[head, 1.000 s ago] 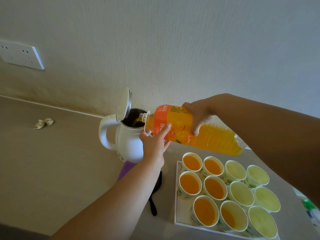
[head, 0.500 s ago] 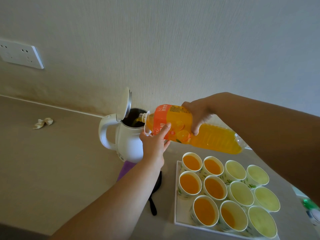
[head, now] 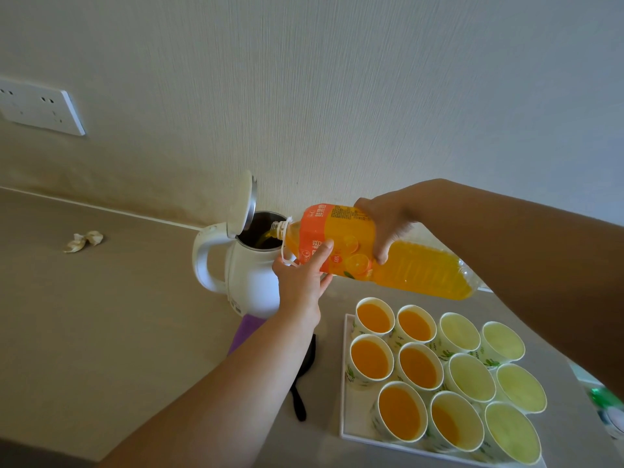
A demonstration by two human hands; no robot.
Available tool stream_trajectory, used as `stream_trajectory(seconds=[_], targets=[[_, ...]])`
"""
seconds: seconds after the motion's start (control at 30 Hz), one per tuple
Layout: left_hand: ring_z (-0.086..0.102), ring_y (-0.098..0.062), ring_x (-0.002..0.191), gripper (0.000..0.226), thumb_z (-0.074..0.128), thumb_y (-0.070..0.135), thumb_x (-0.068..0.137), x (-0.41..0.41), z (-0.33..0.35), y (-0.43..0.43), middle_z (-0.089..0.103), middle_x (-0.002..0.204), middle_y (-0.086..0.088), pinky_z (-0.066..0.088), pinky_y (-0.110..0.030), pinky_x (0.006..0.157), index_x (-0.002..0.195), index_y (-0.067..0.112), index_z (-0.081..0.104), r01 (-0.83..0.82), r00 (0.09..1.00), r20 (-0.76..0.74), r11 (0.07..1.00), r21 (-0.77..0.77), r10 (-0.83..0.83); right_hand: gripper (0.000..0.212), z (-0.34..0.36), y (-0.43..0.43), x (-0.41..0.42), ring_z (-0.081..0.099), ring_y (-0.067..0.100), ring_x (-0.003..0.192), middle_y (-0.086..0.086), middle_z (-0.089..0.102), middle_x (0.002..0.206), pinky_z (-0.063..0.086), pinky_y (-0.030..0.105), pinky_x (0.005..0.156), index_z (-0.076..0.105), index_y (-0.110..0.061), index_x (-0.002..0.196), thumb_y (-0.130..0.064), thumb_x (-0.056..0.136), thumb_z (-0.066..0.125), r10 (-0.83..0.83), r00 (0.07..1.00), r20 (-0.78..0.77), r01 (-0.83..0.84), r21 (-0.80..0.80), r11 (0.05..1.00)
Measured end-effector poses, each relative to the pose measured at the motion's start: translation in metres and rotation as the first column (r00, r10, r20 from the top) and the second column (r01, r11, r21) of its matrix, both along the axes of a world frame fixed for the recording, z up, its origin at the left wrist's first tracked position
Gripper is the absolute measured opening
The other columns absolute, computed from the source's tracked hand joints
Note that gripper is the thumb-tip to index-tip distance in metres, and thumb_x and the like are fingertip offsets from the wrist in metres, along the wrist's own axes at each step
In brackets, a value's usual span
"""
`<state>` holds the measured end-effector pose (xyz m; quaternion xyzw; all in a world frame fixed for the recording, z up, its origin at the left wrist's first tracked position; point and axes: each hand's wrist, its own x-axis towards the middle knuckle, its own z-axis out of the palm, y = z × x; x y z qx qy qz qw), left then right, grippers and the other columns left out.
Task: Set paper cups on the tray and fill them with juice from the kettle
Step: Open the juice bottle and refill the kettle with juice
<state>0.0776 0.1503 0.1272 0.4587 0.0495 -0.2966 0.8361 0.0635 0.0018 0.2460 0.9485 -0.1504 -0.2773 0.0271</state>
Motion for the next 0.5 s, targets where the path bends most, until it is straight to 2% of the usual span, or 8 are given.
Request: stream_trajectory(seconds=[0.23, 0.5], targets=[[0.056, -0.026, 0.115, 0.074, 0.078, 0.027, 0.076, -0.0001, -0.0004, 0.0004, 0.05, 0.13, -0.007, 0.055, -0.031, 0.077, 0.134, 0.025, 0.032, 0.003, 1.0, -0.001, 1.0, -0.002, -0.003, 0.099, -0.0002, 0.0007, -0.0001, 0.049, 0.023, 0.105, 0.002, 0.047, 0.116, 0.043, 0.034, 0.086, 0.022, -0.02, 0.14, -0.038, 0.065, 0.084, -0.004, 1.0, -0.003, 0.004, -0.01, 1.0], [0.056, -0.027, 0.115, 0.075, 0.077, 0.026, 0.077, 0.0005, -0.0006, 0.0007, 0.049, 0.128, -0.007, 0.054, -0.033, 0.081, 0.135, 0.024, 0.031, 0.006, 1.0, -0.019, 1.0, -0.006, -0.006, 0.1, 0.0005, 0.0012, 0.0022, 0.051, 0.025, 0.11, 0.004, 0.049, 0.12, 0.046, 0.04, 0.095, 0.024, -0.021, 0.139, -0.039, 0.063, 0.085, -0.003, 1.0, -0.016, 0.003, -0.028, 1.0]])
